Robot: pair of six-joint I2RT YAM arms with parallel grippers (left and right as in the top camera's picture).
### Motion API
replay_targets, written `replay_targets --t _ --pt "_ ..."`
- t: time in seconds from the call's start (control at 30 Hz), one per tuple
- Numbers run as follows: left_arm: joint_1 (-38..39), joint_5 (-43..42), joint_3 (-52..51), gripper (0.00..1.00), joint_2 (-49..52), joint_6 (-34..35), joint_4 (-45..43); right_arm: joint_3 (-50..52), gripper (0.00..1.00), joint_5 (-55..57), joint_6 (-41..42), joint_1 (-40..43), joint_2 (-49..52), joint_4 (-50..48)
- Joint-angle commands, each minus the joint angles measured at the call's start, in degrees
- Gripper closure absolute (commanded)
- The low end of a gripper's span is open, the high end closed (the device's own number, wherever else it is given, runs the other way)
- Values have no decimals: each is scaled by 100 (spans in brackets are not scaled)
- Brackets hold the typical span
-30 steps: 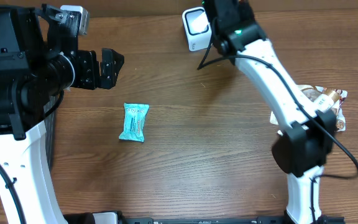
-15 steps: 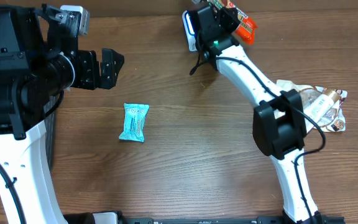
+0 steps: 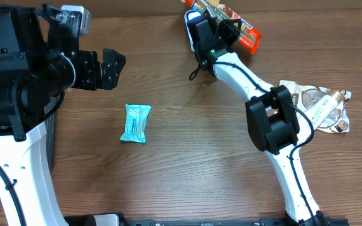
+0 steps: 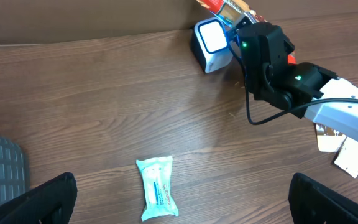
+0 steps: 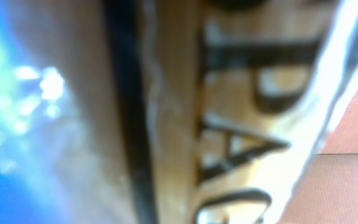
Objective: Scan the item barcode
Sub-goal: 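Hold the orange-capped package in front of the white scanner, then carry the orange-capped package right and release it on the pile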
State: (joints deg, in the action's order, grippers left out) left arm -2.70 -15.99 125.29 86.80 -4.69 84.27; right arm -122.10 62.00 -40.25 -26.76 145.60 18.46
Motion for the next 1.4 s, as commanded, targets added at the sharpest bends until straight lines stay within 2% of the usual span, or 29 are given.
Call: replay_targets --t 0.0,0.47,0.63,0.77,0.87,0.97,1.03,1.1,1.23,1.37 --pt "11 11 44 0 17 -90 -7 -160 96 393 275 -13 -33 -166" --pt "11 11 44 0 17 -92 -7 -160 97 310 295 -31 35 -151" --pt "11 11 44 0 17 -92 -7 -160 96 238 299 -179 -356 -94" --pt "11 11 44 0 17 -92 -7 -162 97 17 599 -260 -1137 437" --pt "11 11 44 1 17 -92 -7 -162 97 -461 1425 -293 -1993 1604" --pt "11 11 44 0 17 -92 -7 -162 96 -1493 2603 -295 -2861 2957" --pt "11 11 44 0 17 -92 -7 -162 96 -2887 3716 -199 -3517 3915" --pt "11 11 44 0 17 -92 -7 -162 96 -4533 4376 44 -4041 4625" --pt "11 11 44 0 17 -90 -7 -162 96 -6555 4970 973 -4625 5877" --pt "11 11 44 0 17 -92 -7 -116 96 -7442 4986 1921 -4603 6778"
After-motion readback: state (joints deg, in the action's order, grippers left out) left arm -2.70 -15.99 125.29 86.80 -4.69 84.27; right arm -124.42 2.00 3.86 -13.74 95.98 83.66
